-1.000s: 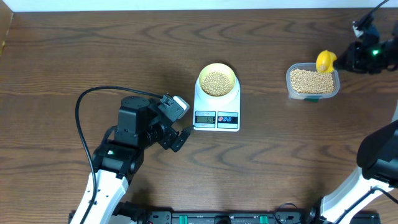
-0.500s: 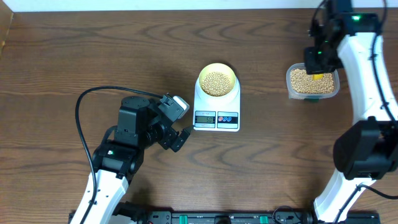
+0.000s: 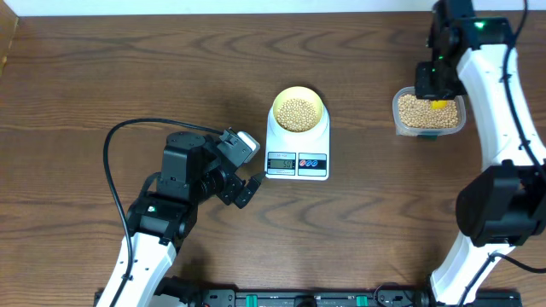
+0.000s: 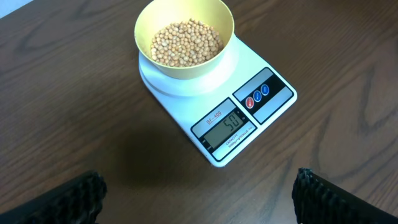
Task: Scoop item into bowl and weigh 50g on scale
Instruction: 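Lower the scoop into the tub to empty it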
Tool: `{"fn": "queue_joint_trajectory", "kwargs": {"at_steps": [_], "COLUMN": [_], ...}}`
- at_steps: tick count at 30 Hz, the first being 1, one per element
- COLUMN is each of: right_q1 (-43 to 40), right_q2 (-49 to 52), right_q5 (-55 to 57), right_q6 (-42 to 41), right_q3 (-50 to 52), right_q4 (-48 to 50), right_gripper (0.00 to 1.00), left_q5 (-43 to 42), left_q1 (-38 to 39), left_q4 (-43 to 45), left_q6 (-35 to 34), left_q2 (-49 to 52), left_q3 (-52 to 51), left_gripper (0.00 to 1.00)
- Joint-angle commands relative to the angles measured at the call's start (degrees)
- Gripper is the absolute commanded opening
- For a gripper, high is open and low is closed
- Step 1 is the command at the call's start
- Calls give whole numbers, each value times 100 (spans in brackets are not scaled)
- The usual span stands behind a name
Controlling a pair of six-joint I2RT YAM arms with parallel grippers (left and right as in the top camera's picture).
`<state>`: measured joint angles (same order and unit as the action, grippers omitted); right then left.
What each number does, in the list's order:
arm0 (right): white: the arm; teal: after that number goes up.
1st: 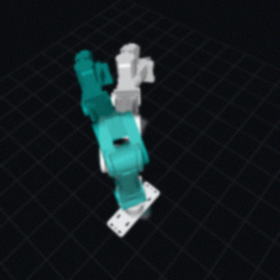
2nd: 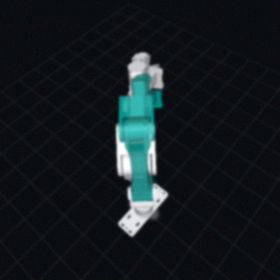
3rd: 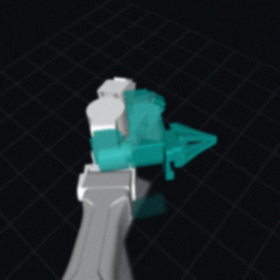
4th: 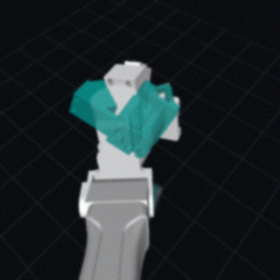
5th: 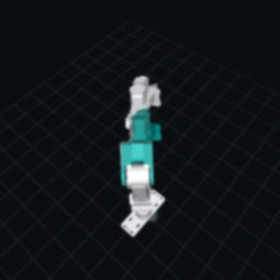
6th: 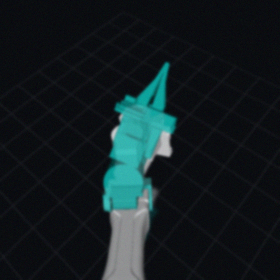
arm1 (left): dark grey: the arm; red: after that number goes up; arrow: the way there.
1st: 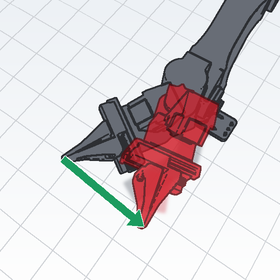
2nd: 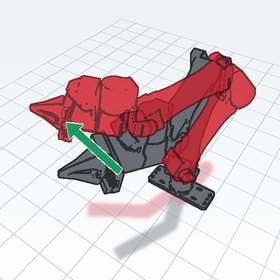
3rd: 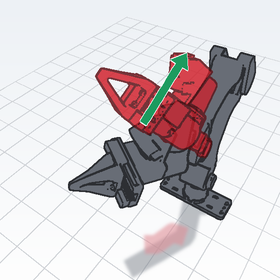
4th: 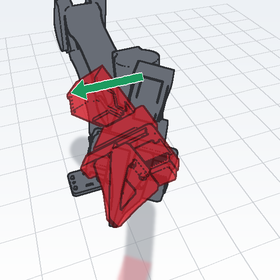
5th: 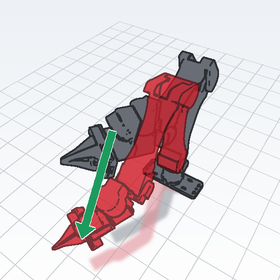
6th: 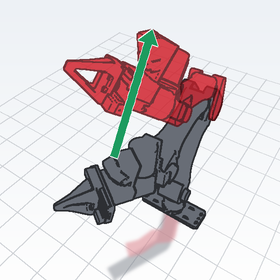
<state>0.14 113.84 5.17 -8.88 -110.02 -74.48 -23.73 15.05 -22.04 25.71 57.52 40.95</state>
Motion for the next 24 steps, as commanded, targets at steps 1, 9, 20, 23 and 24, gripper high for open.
{"fn": "queue_joint_trajectory", "kwargs": {"at_steps": [1, 9, 20, 23, 24], "right_q1": [-216, -627, -702, -702, -704], "right_q2": [-103, -101, -101, -101, -101], "right_q5": [-1106, -1799, -1904, -1902, -1904], "right_q6": [-732, -2347, -4013, -4039, -4044], "right_q3": [17, 142, 664, 664, 664], "right_q4": [76, 118, 1001, 1176, 1204], "right_gripper": [1, 1, 1, 1, 1], "left_q5": [-72, -70, -70, -72, -70], "left_q1": [-24, -24, -24, -24, -24], "left_q4": [4, 4, 2, 2, 2], "left_q6": [15, 15, 15, 15, 15], "left_q2": [-28, -28, -28, -28, -28], "left_q3": [66, 66, 66, 66, 66], "left_gripper": [97, 98, 98, 97, 98]}}
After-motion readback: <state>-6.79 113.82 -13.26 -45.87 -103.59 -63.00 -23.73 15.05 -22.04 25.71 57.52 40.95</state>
